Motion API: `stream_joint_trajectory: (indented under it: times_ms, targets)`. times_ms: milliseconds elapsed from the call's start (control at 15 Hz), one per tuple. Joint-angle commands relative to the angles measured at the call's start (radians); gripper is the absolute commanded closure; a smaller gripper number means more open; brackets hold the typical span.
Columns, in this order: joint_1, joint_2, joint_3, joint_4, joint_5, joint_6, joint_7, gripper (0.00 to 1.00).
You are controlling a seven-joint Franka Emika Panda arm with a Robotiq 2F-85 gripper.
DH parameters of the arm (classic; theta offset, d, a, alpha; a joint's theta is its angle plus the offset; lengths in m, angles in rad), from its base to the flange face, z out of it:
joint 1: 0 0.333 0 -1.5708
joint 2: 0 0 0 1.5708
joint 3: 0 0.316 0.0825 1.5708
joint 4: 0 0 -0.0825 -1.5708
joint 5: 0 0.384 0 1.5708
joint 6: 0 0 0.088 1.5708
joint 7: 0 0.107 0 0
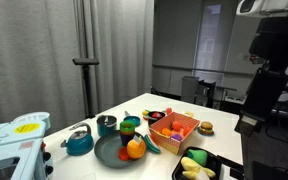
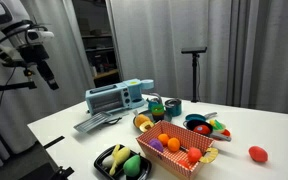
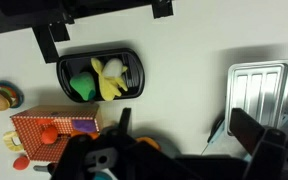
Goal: Take the plushie from the box and put it in the green cup
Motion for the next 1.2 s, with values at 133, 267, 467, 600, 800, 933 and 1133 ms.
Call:
stream_joint_trajectory:
  times_ms: [133,267,467,600,800,933,1133]
  targets:
    - [0.007,0.003,-0.006,0.002,-0.006,-0.002,0.004,0.0]
    - [0.007,0.003,-0.006,0.002,-0.006,-0.002,0.004,0.0]
    - [0.007,0.003,-0.006,0.002,-0.006,-0.002,0.004,0.0]
    - [0.007,0.003,-0.006,0.002,-0.006,-0.002,0.004,0.0]
    - [0.007,0.003,-0.006,0.002,-0.006,-0.002,0.004,0.0]
    - [-0.018,0.03,-0.012,0.02,-0.012,0.01,0.016,0.0]
    - [-0.084,0.081,-0.045,0.053,-0.045,0.031,0.03,0.0]
